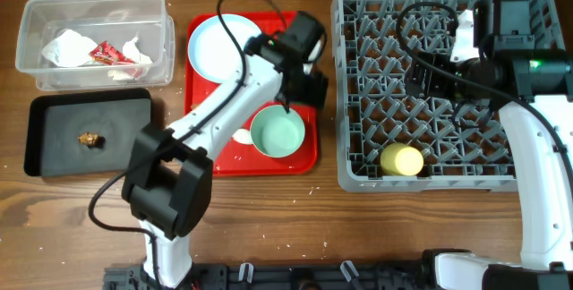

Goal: Sort waste into correct bins and load items into the dishwasher rack
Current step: 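Grasp the rim of the light blue rice bowl with the left gripper, then tip the rice out of the blue bowl onto the black tray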

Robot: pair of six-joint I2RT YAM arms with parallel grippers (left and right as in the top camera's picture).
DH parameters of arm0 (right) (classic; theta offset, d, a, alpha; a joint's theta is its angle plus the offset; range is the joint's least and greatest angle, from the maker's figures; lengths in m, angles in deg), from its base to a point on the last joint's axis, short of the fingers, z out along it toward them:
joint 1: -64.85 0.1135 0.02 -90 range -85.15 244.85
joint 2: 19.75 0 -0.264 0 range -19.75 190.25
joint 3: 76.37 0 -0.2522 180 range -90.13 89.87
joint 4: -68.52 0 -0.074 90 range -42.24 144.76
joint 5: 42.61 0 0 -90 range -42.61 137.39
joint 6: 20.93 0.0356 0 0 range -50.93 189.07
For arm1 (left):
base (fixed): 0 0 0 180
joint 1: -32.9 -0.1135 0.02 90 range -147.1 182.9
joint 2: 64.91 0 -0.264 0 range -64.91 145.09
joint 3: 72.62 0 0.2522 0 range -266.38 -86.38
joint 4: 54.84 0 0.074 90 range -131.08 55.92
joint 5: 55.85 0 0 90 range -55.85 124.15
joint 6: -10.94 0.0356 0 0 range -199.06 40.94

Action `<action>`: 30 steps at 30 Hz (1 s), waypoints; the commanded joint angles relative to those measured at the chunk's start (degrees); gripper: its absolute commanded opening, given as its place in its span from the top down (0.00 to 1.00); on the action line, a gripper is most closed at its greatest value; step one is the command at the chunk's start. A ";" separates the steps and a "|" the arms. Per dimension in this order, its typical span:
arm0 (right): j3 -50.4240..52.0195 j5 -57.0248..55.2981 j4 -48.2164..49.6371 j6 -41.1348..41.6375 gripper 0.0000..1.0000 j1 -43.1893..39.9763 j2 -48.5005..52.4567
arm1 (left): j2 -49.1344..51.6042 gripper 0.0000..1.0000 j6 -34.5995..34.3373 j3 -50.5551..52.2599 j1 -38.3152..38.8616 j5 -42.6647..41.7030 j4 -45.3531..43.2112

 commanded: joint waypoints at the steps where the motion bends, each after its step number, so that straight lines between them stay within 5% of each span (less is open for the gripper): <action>1: 0.04 0.55 -0.13 -0.79 0.00 0.07 1.31 | 0.00 0.29 9.25 -1.11 -0.24 8.35 -5.29; 11: 0.04 0.52 0.13 -0.76 0.00 0.07 1.62 | 9.86 0.36 14.97 -1.11 -0.61 11.08 -9.77; 18: 0.04 0.52 0.31 -0.76 0.00 0.07 1.62 | 11.19 0.72 14.73 -1.11 -0.61 11.74 -12.13; 19: 0.04 0.52 0.31 -0.76 0.00 0.07 1.62 | 11.19 0.89 14.73 -1.11 -0.61 11.74 -12.04; 20: 0.04 0.50 0.37 -0.76 0.00 0.07 1.62 | 11.19 0.94 14.73 -1.11 -0.61 11.74 -12.07; 26: 0.04 0.52 0.55 -0.79 0.00 0.07 1.62 | 10.51 0.96 14.69 -1.60 -0.61 11.74 -11.61; 30: 0.04 0.52 0.72 -1.27 0.00 0.07 1.62 | 4.74 0.96 8.48 -7.39 -1.22 12.79 -5.40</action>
